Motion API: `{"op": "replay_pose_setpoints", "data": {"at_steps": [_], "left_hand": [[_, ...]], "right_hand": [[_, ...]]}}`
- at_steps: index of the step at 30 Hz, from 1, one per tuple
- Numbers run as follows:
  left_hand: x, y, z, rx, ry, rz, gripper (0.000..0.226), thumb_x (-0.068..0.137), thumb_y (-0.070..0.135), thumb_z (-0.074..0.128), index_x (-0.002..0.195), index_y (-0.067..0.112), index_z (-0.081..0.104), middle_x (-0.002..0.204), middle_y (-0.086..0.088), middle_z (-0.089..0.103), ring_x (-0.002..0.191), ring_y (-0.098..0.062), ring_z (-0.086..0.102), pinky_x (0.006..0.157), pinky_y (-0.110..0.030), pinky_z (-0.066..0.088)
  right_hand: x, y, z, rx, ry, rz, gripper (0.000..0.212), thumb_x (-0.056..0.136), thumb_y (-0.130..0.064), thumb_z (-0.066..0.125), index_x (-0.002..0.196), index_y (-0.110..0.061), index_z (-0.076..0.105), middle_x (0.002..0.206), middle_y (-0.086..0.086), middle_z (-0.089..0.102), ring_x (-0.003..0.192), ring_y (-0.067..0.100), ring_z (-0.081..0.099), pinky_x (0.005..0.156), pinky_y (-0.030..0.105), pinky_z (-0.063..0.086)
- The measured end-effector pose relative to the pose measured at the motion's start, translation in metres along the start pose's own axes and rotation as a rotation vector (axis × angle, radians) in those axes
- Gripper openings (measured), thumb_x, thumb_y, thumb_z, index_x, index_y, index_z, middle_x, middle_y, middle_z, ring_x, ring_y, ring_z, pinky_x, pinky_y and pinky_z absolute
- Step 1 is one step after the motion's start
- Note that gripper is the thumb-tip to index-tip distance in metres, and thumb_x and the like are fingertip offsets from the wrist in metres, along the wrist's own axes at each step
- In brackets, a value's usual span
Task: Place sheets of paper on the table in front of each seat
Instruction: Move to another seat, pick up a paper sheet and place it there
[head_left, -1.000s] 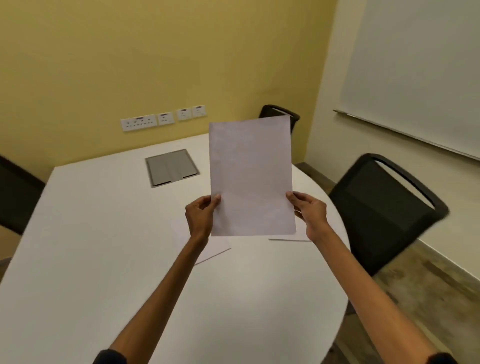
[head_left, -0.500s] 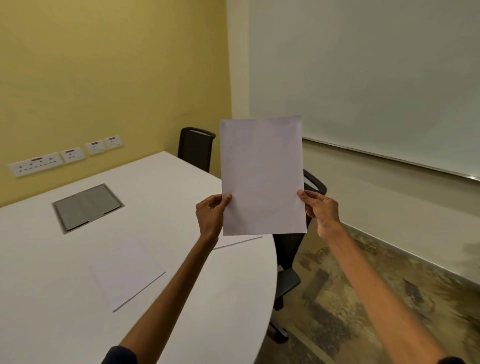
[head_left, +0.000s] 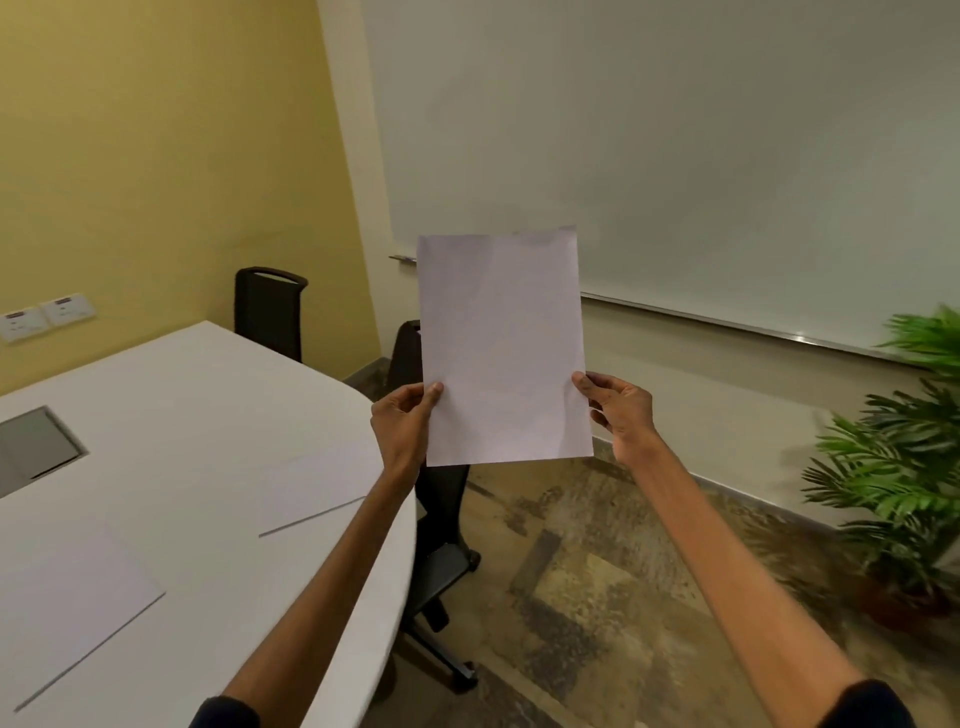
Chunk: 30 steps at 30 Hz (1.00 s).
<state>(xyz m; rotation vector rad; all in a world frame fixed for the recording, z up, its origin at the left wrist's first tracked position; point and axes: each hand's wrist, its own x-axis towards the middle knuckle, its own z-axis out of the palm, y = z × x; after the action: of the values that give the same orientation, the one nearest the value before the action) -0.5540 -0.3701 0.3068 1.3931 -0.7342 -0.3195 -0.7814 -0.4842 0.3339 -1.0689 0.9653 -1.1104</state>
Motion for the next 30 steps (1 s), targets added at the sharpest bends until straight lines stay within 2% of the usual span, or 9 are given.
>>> {"op": "replay_pose_setpoints", "data": {"at_steps": [6,10,14,19,22,24,27,29,30], "left_hand": [[0.008,-0.014,0.080,0.000,-0.018,-0.023,0.021,0.088,0.025,0.073,0.099,0.007,0.075,0.093,-0.003,0.073,0.084,-0.020,0.069,0.080,-0.031,0.057],[0.034,-0.029,0.129,0.001,-0.019,-0.029,0.018,0.089,0.025,0.071,0.097,0.009,0.075,0.089,-0.001,0.072,0.086,-0.023,0.069,0.081,-0.033,0.058],[0.067,-0.051,0.184,-0.008,-0.014,-0.038,0.016,0.090,0.024,0.069,0.097,0.010,0.074,0.086,0.002,0.072,0.081,-0.013,0.067,0.083,-0.032,0.057],[0.130,-0.074,0.257,-0.030,0.010,-0.055,0.010,0.091,0.024,0.068,0.091,0.015,0.073,0.084,0.001,0.071,0.078,-0.012,0.065,0.079,-0.033,0.056],[0.170,-0.082,0.297,-0.007,0.037,-0.031,0.015,0.091,0.025,0.069,0.088,0.011,0.072,0.079,-0.003,0.069,0.072,-0.016,0.062,0.073,-0.037,0.054],[0.193,-0.087,0.321,0.029,0.046,-0.016,0.019,0.091,0.027,0.069,0.088,0.009,0.073,0.075,-0.003,0.069,0.069,-0.015,0.060,0.068,-0.033,0.051],[0.226,-0.094,0.349,0.043,0.066,-0.016,0.022,0.091,0.029,0.069,0.088,0.008,0.073,0.073,0.003,0.068,0.066,-0.010,0.059,0.063,-0.023,0.048],[0.248,-0.100,0.366,0.041,0.082,-0.025,0.021,0.091,0.028,0.069,0.086,0.008,0.072,0.073,0.001,0.067,0.066,-0.010,0.059,0.065,-0.026,0.048],[0.259,-0.105,0.373,0.033,0.095,-0.030,0.022,0.091,0.027,0.069,0.085,0.007,0.072,0.073,-0.002,0.067,0.066,-0.012,0.058,0.065,-0.027,0.047]], "right_hand": [[0.054,-0.011,-0.052,0.028,0.028,-0.005,0.016,0.076,-0.018,0.081,0.089,-0.015,0.074,0.083,-0.001,0.073,0.076,0.013,0.061,0.068,0.025,0.046],[0.103,-0.008,-0.073,0.038,0.043,0.012,0.014,0.076,-0.018,0.081,0.088,-0.016,0.074,0.083,-0.001,0.072,0.078,0.014,0.060,0.068,0.025,0.046],[0.168,-0.002,-0.089,0.021,0.056,0.020,0.017,0.076,-0.020,0.081,0.091,-0.016,0.075,0.089,-0.001,0.074,0.083,0.015,0.063,0.072,0.026,0.047],[0.269,-0.005,-0.097,-0.012,0.046,0.009,0.018,0.074,-0.024,0.082,0.090,-0.020,0.074,0.090,-0.004,0.075,0.086,0.013,0.066,0.073,0.027,0.050],[0.328,-0.011,-0.100,-0.004,0.025,0.004,0.022,0.076,-0.024,0.082,0.094,-0.016,0.074,0.094,-0.002,0.074,0.088,0.014,0.066,0.071,0.027,0.048],[0.365,-0.016,-0.100,-0.008,0.020,0.002,0.026,0.077,-0.022,0.081,0.099,-0.010,0.074,0.095,0.002,0.073,0.087,0.016,0.064,0.070,0.028,0.048],[0.414,-0.016,-0.099,0.002,0.023,0.009,0.026,0.078,-0.020,0.080,0.100,-0.009,0.073,0.103,0.009,0.073,0.094,0.022,0.065,0.078,0.038,0.052],[0.448,-0.014,-0.092,0.005,0.027,0.024,0.026,0.078,-0.020,0.080,0.100,-0.009,0.073,0.108,0.012,0.072,0.099,0.025,0.064,0.085,0.041,0.052],[0.465,-0.012,-0.087,0.002,0.020,0.030,0.026,0.078,-0.020,0.080,0.101,-0.010,0.073,0.109,0.011,0.072,0.100,0.025,0.064,0.084,0.040,0.051]]}}
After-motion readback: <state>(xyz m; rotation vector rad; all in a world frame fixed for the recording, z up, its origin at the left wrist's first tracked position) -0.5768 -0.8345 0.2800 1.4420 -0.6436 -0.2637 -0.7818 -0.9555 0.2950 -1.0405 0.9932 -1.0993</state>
